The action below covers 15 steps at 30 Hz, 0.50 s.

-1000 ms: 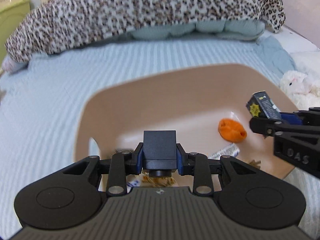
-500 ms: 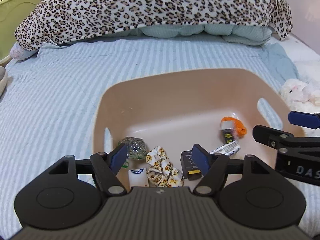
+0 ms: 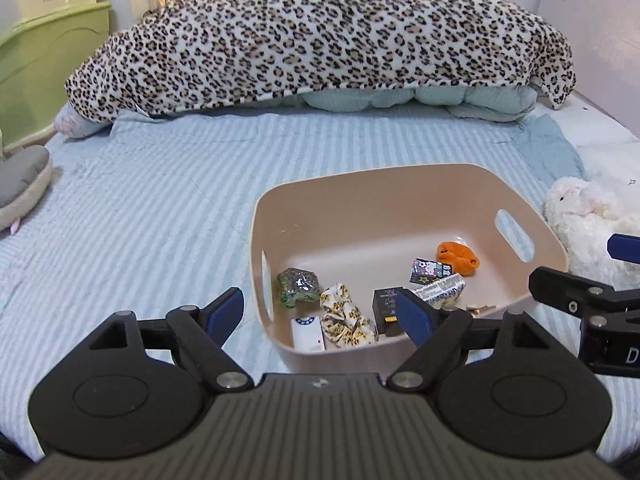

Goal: Organize objects

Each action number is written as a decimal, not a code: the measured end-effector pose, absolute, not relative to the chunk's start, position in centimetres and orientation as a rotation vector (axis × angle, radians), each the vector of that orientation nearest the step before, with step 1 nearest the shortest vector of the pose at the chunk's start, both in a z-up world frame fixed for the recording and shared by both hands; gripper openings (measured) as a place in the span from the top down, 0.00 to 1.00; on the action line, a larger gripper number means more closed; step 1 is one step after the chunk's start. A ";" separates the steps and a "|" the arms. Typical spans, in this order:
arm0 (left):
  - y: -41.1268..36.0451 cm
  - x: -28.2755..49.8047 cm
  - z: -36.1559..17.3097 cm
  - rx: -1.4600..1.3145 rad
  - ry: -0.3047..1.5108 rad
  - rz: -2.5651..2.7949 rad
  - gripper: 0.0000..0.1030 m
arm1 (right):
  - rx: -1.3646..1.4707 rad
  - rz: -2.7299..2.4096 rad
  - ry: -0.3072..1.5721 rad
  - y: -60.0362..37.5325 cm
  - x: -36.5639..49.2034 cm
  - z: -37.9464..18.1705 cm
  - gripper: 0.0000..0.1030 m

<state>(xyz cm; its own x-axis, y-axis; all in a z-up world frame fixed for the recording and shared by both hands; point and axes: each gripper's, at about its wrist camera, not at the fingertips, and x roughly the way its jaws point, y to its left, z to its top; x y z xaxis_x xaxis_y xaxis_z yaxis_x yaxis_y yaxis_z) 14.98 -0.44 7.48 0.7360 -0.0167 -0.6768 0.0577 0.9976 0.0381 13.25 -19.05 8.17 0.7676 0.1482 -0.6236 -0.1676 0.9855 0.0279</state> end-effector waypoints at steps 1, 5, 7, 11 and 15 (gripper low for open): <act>-0.4 14.5 7.7 0.060 0.738 -0.046 0.19 | -0.027 0.172 0.673 -19.0 12.7 8.3 0.01; -0.2 12.3 8.4 0.059 0.722 -0.059 0.18 | 0.004 0.182 0.670 -19.1 10.6 8.8 0.00; -0.2 11.3 8.7 0.055 0.715 -0.066 0.18 | 0.009 0.180 0.668 -19.2 9.7 9.1 0.00; -0.1 9.1 9.1 0.051 0.705 -0.072 0.18 | 0.016 0.173 0.666 -19.5 7.7 9.2 0.00; 0.0 6.9 9.0 0.039 0.690 -0.061 0.18 | 0.023 0.169 0.673 -19.8 6.1 9.1 0.00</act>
